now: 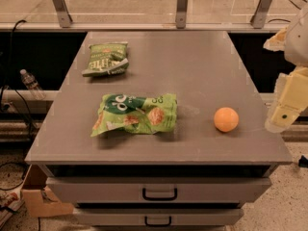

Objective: Move green rice chip bag near green jalapeno chip bag

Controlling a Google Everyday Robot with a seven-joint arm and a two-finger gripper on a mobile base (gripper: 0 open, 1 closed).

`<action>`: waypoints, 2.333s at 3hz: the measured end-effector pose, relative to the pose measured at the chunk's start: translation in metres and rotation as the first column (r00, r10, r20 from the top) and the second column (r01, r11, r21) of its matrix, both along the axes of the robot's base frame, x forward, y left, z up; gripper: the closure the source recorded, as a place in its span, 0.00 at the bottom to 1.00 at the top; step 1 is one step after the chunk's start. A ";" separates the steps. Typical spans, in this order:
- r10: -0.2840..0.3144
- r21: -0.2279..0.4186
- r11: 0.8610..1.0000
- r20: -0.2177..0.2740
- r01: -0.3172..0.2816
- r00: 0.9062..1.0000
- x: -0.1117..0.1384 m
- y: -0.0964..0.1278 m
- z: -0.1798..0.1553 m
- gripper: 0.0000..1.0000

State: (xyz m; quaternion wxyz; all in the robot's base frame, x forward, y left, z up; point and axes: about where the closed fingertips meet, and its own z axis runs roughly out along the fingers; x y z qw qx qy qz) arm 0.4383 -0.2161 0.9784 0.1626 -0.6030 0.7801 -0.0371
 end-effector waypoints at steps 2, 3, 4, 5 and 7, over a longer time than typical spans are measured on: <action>0.042 0.055 0.998 -0.019 -0.040 0.999 0.019 0.025 -0.012 0.00; 0.102 0.142 0.986 -0.065 -0.092 0.993 0.040 0.064 -0.039 0.00; 0.131 0.221 0.969 -0.073 -0.112 0.989 0.050 0.106 -0.057 0.00; 0.131 0.221 0.969 -0.073 -0.112 0.989 0.050 0.106 -0.057 0.00; 0.296 0.270 0.928 -0.116 -0.257 0.948 0.050 0.162 -0.083 0.00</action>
Offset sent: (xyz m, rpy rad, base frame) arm 0.0444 0.0589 -0.0335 0.1340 0.0694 0.1013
